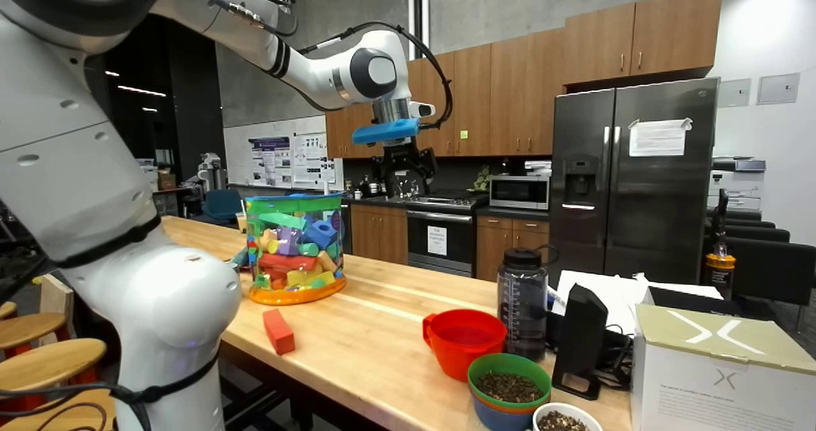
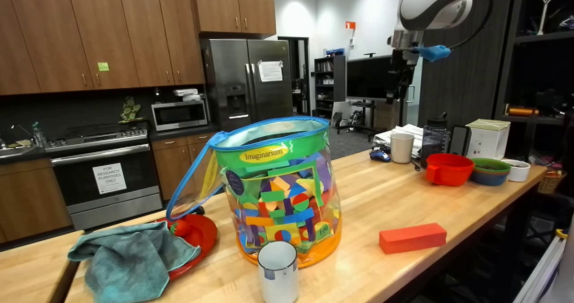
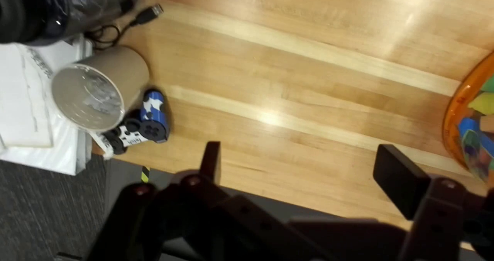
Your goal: Remove the blue block with a hole at the center from the clear bag and put it on the table
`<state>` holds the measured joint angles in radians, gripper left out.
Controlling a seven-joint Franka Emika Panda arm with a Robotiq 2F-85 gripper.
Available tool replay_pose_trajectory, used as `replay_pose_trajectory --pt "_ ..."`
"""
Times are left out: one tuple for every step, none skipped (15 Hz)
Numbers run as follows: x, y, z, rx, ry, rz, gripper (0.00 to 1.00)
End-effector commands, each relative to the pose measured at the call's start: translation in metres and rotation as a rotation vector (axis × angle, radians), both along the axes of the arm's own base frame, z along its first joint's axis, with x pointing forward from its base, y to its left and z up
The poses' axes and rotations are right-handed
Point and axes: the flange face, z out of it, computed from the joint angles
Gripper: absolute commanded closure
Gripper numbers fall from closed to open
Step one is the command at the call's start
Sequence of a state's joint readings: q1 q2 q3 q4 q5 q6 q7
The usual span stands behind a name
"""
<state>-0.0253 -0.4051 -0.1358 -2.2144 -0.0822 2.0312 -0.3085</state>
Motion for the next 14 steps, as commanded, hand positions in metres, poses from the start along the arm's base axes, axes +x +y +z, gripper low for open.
replay_pose_trajectory --pt "0.024 0.037 0.010 0.009 -0.012 0.101 0.00" --pt "0.029 0.051 0.013 0.001 0.007 0.151 0.00" --pt "0.034 0.062 0.016 -0.002 0.010 0.186 0.00" --pt "0.040 0.075 0.021 0.000 0.011 0.223 0.00" --pt "0.045 0.087 0.025 -0.004 0.015 0.258 0.00" --pt "0.049 0.096 0.029 -0.008 0.020 0.292 0.00" --pt "0.054 0.107 0.034 -0.018 0.034 0.327 0.00" --pt "0.057 0.115 0.037 -0.024 0.046 0.357 0.00" --pt "0.060 0.123 0.042 -0.026 0.058 0.385 0.00" --pt "0.063 0.133 0.047 -0.032 0.066 0.411 0.00" --pt "0.066 0.140 0.052 -0.033 0.070 0.435 0.00" --pt "0.069 0.148 0.058 -0.034 0.065 0.456 0.00" --pt "0.072 0.156 0.063 -0.032 0.059 0.474 0.00" --pt "0.075 0.165 0.068 -0.029 0.052 0.492 0.00"
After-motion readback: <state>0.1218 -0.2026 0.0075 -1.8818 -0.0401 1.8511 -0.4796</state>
